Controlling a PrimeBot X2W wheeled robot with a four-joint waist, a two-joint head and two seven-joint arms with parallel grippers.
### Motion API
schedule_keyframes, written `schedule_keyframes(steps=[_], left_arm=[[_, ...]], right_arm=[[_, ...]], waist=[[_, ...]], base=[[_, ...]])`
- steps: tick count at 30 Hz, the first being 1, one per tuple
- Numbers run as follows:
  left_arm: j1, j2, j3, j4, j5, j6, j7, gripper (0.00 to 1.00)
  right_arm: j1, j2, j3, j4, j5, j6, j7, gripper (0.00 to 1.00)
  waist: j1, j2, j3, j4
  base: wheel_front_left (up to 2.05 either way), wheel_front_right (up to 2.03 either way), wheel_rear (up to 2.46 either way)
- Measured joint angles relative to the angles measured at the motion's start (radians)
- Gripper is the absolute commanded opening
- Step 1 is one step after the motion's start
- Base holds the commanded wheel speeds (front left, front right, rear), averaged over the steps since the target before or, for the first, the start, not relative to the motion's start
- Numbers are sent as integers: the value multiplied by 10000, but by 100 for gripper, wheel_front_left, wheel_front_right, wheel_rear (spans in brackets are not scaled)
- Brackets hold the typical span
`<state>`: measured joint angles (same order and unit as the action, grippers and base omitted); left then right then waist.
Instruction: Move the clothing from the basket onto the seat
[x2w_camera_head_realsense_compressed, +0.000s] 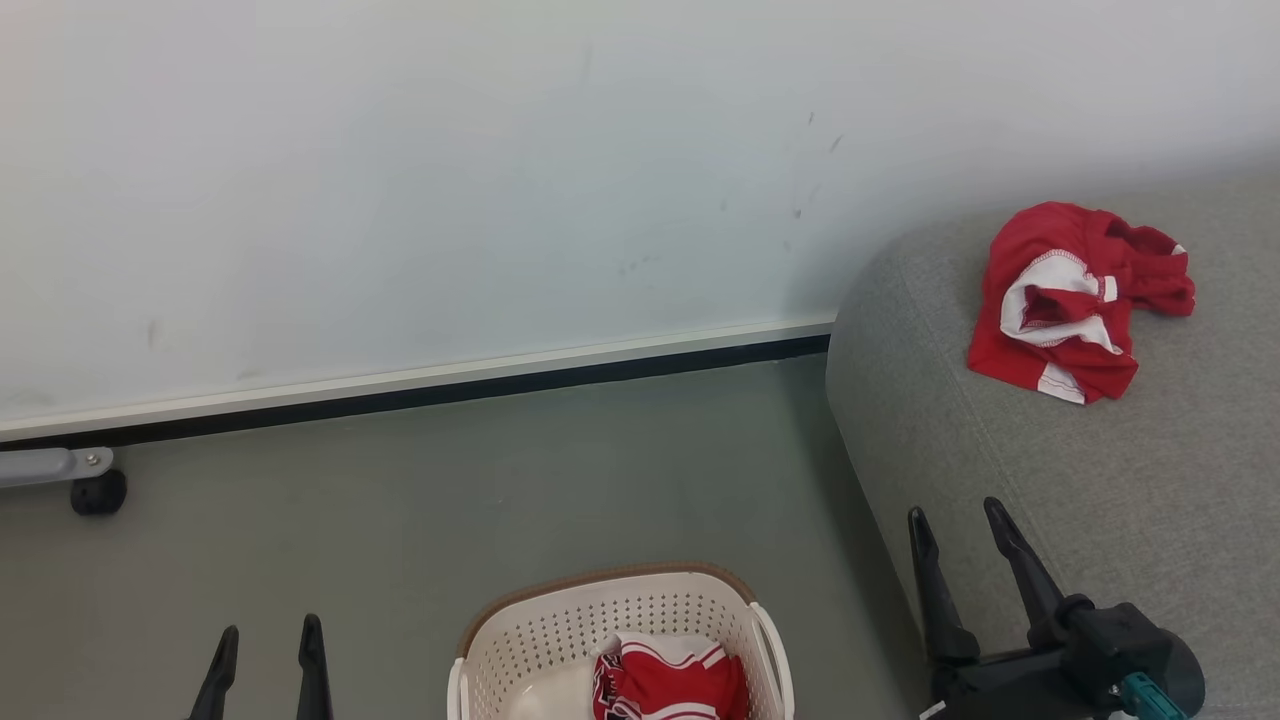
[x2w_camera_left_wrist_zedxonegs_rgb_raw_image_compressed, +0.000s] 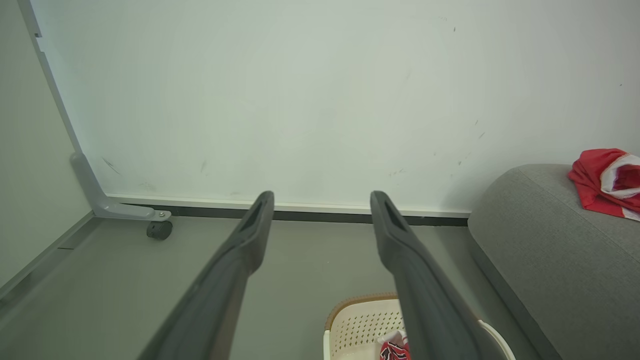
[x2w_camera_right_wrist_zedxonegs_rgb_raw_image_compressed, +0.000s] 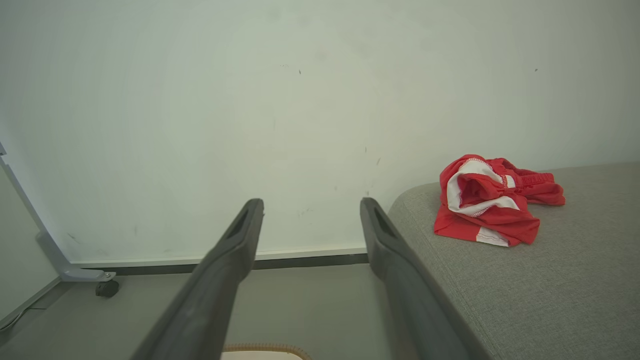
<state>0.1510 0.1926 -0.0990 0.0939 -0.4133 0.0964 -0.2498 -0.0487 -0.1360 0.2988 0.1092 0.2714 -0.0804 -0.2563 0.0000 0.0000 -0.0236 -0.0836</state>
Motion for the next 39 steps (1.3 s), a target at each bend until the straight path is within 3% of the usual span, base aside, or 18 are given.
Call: schedule_keyframes(steps=[17,26,39], left_arm=[[-152,104,-372,-416,341,-184,13,100],[-1595,199,-957,-387,646,-443,504,100],[-3511,-232,-2180,788,1290,-790,1375,100]], right_arm=[[-105,-155,-447,-681,6,-119,36,100],[-1279,-257,-825,-1024,4,-167,86,100],[-2977,-88,-1252,-1467,4,-263,88,100]], waist=[[0,0,823,-40],[2,0,1970,-125],[3,1,3817,-558]], base=[[0,0,0],[0,0,0],[0,0,0]])
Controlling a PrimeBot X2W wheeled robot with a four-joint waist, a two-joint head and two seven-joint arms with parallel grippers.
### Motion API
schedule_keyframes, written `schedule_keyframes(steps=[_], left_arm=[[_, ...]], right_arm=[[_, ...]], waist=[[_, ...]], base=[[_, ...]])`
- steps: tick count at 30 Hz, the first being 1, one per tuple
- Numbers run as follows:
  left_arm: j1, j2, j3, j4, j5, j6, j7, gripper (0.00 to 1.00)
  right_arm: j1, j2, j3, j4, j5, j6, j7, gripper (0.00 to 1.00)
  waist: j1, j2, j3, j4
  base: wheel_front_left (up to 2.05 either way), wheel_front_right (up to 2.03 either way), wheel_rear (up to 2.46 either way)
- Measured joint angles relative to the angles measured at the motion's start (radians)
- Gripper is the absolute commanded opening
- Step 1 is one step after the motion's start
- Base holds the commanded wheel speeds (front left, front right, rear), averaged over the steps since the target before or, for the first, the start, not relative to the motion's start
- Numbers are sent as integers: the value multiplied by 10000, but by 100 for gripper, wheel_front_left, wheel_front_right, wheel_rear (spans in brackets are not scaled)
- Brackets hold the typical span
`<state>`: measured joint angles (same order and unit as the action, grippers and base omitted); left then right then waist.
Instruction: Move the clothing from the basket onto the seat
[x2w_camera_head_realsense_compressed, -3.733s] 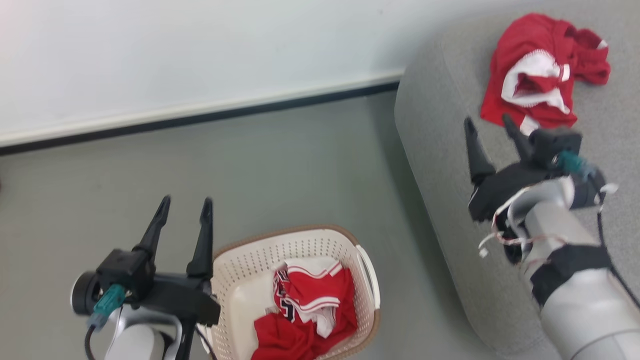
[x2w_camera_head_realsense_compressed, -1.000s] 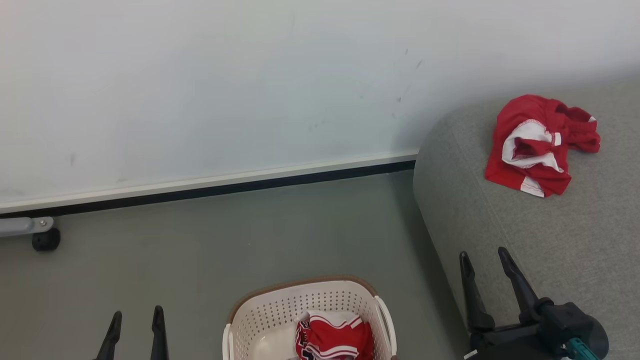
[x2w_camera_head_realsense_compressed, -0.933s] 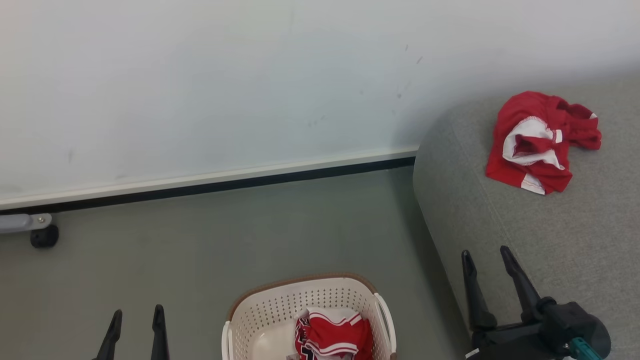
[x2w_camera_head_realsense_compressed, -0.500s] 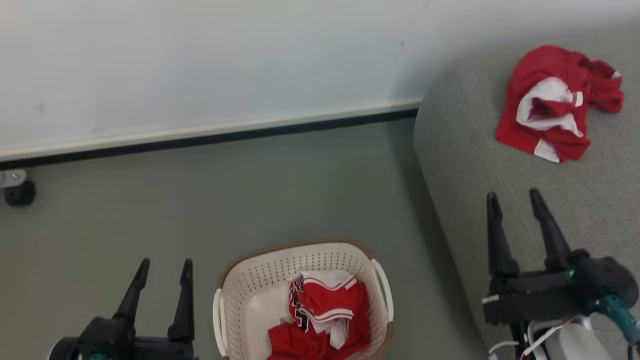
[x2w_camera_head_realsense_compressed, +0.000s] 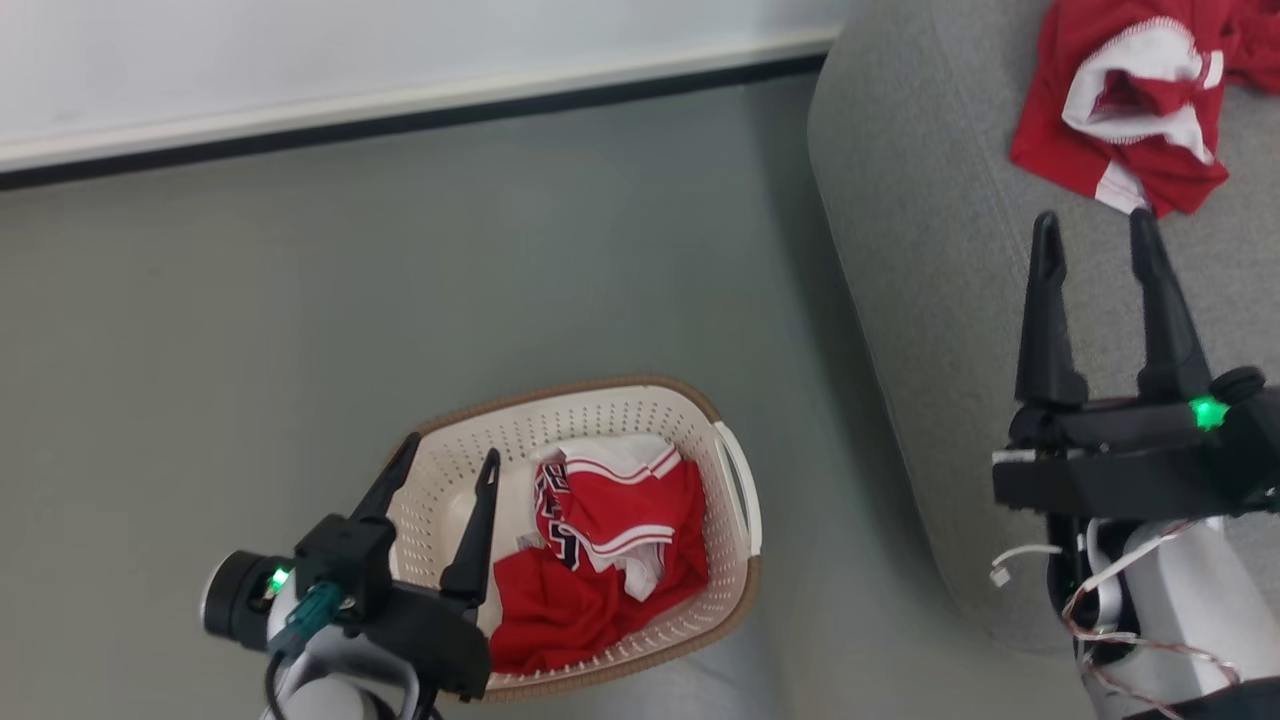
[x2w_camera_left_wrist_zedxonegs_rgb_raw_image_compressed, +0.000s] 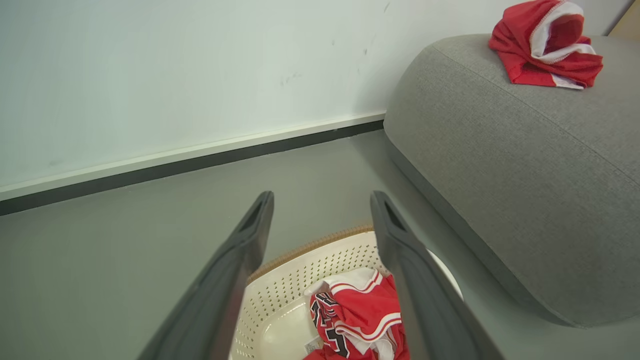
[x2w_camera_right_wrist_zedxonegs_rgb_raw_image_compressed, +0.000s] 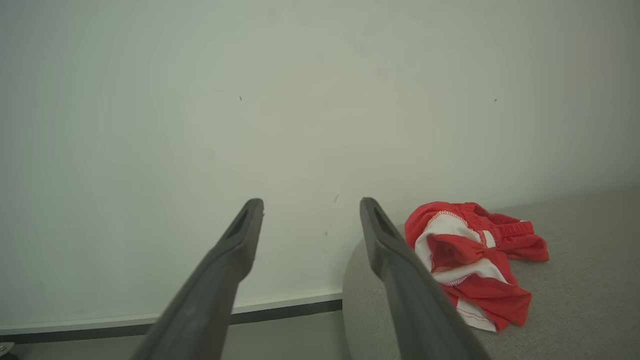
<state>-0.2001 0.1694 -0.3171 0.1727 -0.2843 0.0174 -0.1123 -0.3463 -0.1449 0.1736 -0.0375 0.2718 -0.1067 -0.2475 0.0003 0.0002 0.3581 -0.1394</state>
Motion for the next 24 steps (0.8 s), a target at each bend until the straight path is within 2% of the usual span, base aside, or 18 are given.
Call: schedule_keyframes(steps=[15,24], left_arm=[[-1593,-316,-546,1778,527,-176,719,100],[-2576,-151,-604,2506,706,-274,980,100]], right_arm=[[-1728,4,-531,-539,0,-77,0,100],[-2644,211,-497,-895,2,-77,-4,100]], waist=[[0,1,2072,-571],[-1,1,3428,-874]], base=[[0,0,0],[0,0,0]])
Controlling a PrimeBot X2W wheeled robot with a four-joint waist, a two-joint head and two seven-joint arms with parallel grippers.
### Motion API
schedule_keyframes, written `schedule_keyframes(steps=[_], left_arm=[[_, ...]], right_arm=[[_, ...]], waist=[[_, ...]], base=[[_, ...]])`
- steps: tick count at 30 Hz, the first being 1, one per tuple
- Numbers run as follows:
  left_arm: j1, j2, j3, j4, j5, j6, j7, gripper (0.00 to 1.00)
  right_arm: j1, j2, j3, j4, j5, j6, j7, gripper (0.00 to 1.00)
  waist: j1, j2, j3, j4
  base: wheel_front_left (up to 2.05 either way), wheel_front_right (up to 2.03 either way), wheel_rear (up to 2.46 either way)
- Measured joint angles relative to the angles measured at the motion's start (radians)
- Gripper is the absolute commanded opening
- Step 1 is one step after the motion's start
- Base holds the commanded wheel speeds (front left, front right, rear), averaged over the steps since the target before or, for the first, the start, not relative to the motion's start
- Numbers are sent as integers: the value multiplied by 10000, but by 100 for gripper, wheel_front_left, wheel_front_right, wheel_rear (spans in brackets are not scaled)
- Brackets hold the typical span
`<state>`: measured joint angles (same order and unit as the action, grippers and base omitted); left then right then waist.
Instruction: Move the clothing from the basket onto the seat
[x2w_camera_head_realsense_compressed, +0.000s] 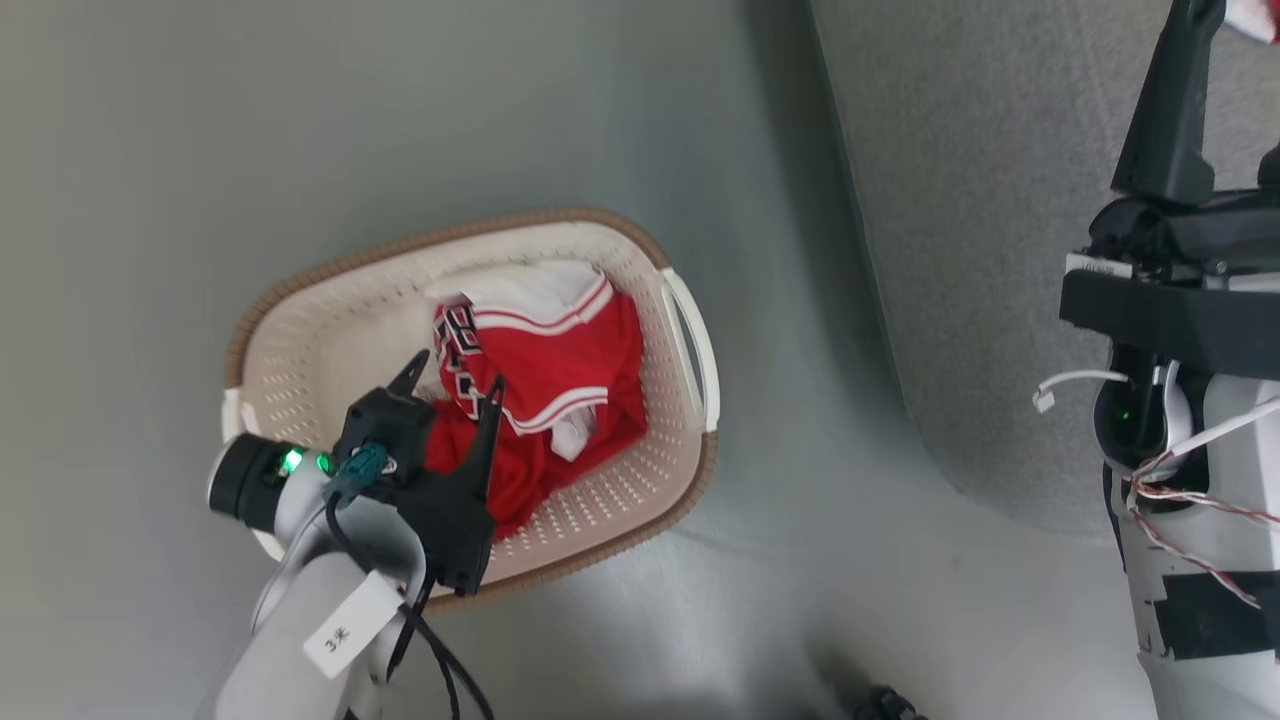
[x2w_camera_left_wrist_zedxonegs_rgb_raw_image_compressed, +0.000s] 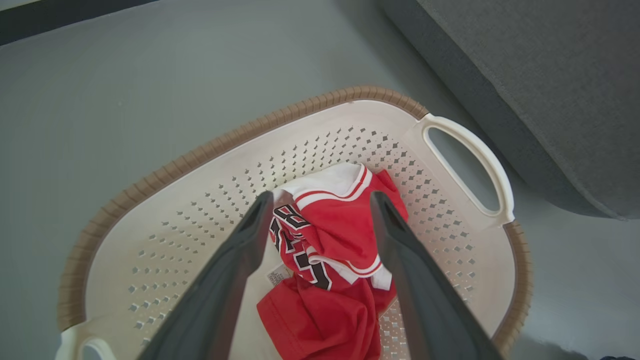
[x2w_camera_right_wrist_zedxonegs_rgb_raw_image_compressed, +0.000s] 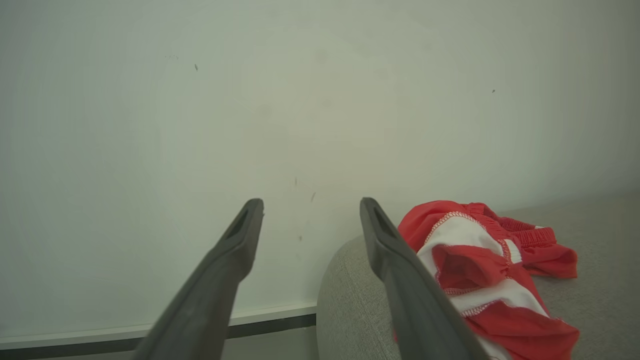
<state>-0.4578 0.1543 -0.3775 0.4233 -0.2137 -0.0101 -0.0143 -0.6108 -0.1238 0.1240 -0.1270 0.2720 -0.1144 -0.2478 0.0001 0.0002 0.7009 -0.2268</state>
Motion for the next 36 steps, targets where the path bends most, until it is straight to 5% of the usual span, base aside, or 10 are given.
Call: schedule_keyframes(steps=[15,36], left_arm=[[-1142,184,-194,1373,420,-180,109,100],[-1936,525,-84,2880,573,-167,-65,100]], right_arm=[[-910,253,46,71,13,-2,-15,100],[-1223,506,443,431,96,92,-90,100]], waist=[[0,0,1971,-631],[-2,-3,2627,-1348]], base=[[0,0,0],[0,0,0]])
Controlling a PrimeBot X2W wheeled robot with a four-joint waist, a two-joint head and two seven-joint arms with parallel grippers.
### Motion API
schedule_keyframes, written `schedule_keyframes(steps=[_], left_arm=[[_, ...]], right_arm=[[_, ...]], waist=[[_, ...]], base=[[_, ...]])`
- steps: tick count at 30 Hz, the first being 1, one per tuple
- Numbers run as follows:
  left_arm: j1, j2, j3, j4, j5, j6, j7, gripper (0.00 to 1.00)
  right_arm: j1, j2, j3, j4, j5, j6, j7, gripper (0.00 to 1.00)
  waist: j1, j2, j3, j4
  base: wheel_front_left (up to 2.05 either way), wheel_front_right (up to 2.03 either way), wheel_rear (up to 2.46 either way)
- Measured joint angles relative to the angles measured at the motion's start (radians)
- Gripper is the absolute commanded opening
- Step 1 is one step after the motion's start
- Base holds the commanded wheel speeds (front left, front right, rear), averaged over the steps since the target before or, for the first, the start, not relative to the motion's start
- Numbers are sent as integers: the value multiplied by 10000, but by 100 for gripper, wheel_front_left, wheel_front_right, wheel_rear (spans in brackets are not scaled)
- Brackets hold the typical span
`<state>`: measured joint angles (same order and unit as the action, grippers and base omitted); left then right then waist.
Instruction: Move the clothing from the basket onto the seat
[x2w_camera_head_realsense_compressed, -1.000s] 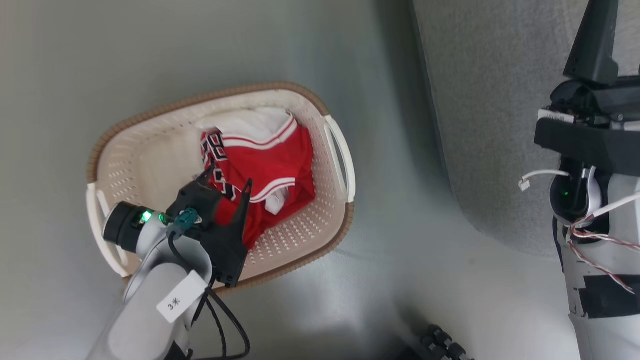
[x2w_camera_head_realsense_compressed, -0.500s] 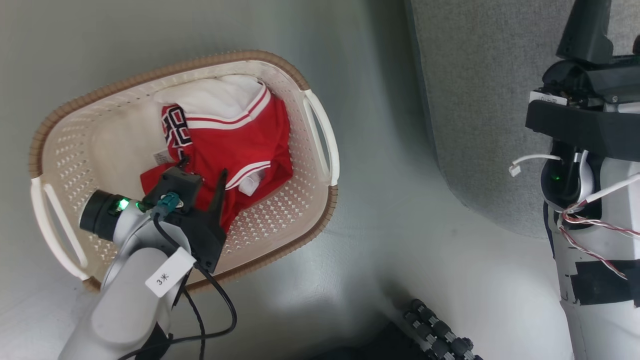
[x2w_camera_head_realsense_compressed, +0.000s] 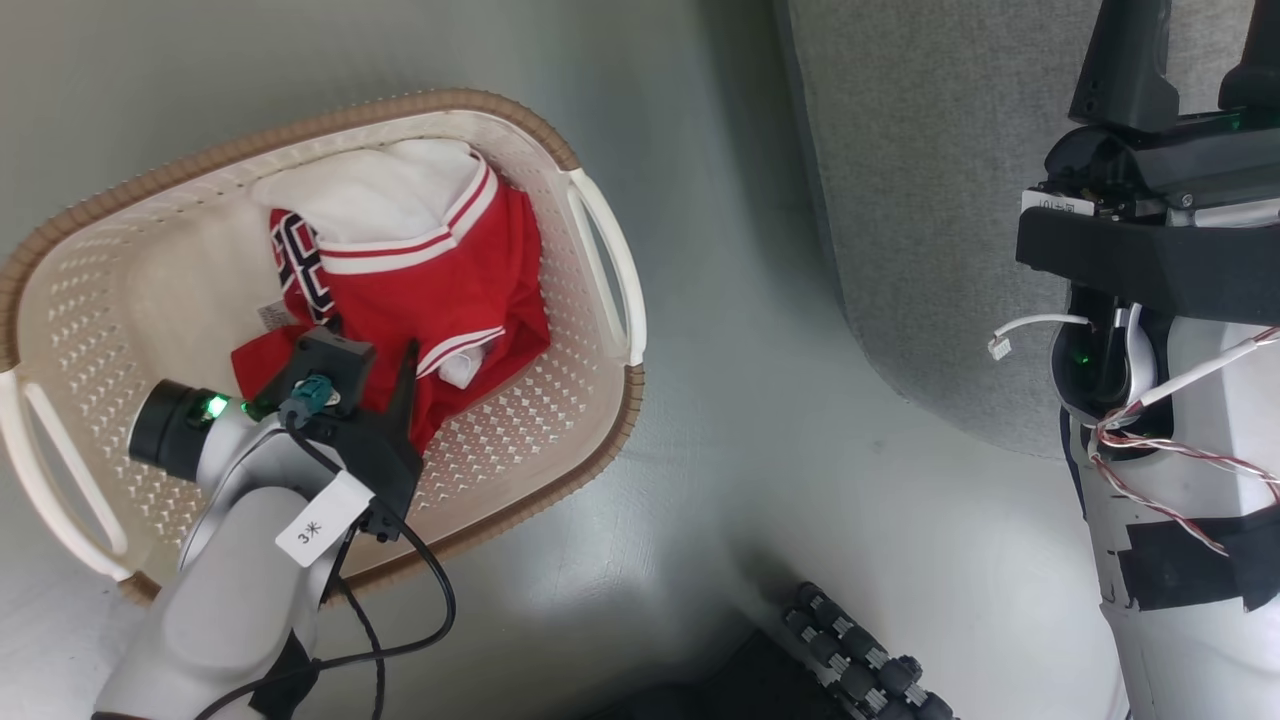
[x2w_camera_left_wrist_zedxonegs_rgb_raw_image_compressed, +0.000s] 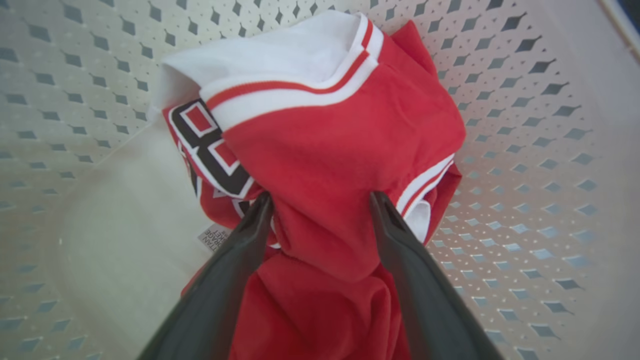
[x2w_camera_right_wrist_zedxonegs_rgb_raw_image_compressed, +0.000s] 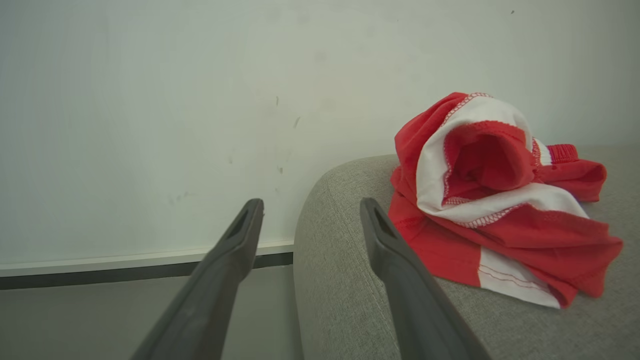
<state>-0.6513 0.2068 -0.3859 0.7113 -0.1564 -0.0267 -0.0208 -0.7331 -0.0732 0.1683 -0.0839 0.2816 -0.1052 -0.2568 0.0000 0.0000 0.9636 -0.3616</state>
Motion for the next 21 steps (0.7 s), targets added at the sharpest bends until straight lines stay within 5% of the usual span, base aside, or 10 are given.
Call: schedule_keyframes(steps=[6,7,8,9,12,21], left_arm=[[-57,-102,6,320,-8,0,-77,100],[-94,-127,8,357,-15,-2,-86,62],[-159,-157,8,407,-25,-10,-113,40],[-223,-184,4,431,-27,-15,-178,25],[-282,-261,-31,499,-31,-104,-341,2],[-435,-594,-244,562,-81,-443,-988,0]], right_arm=[[-36,12,-54,56,8,29,-2,100],[-38,12,-61,67,8,61,0,100],[-41,15,-73,86,8,86,0,100],[-45,21,-84,117,8,86,-2,100],[-72,33,-136,228,8,86,-2,100],[-138,59,-150,612,-44,128,-2,100]], waist=[[0,0,40,-131],[0,0,40,-142],[0,0,38,-152],[0,0,33,-158],[0,0,-1,-159],[0,0,-353,49]], base=[[0,0,0],[0,0,0],[0,0,0],[0,0,0],[0,0,0],[0,0,0]])
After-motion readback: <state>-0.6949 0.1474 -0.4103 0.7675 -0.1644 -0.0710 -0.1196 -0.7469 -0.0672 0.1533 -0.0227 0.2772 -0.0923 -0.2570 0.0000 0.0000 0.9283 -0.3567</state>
